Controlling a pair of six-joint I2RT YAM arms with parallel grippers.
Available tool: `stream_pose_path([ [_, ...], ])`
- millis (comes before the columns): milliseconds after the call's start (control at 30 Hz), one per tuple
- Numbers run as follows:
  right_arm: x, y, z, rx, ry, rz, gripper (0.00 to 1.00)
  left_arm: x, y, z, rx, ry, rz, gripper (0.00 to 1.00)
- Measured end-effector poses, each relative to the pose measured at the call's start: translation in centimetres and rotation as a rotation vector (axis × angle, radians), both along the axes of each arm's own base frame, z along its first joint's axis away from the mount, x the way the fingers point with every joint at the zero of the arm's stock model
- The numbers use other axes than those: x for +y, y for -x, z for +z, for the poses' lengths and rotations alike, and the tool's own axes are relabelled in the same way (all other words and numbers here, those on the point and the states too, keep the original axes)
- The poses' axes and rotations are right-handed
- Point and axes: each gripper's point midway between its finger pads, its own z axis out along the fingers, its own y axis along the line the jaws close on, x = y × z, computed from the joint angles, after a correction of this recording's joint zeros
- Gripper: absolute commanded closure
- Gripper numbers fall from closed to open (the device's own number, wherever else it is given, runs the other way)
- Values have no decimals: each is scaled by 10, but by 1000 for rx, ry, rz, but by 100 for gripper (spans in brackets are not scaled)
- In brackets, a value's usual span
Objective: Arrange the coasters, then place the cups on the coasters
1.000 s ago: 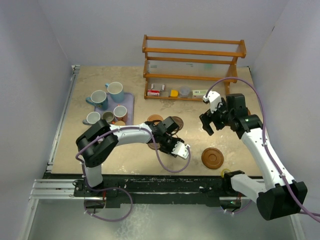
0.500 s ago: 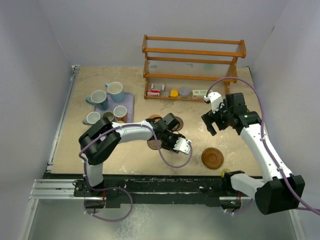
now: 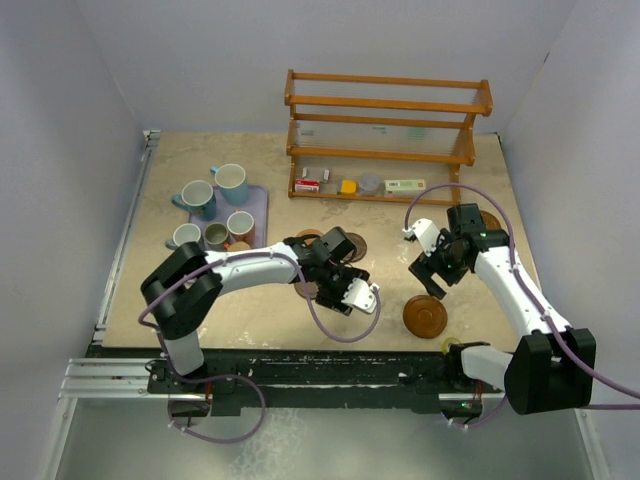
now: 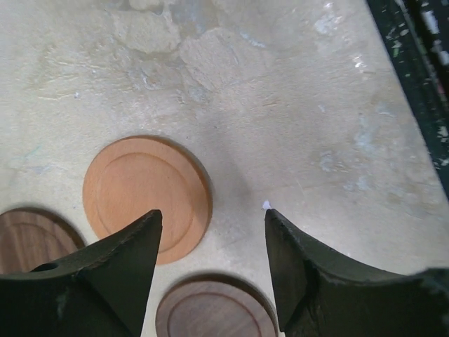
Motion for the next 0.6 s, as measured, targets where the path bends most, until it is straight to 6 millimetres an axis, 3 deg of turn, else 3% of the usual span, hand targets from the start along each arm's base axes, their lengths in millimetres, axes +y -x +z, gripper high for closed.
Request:
stream_pose_path([
  [267, -5, 15, -40, 97, 36, 82, 12, 20, 1, 54, -72, 86, 36, 34],
  [600, 0, 16, -70, 127, 49, 152, 13, 79, -17, 59, -96, 60, 198, 31],
])
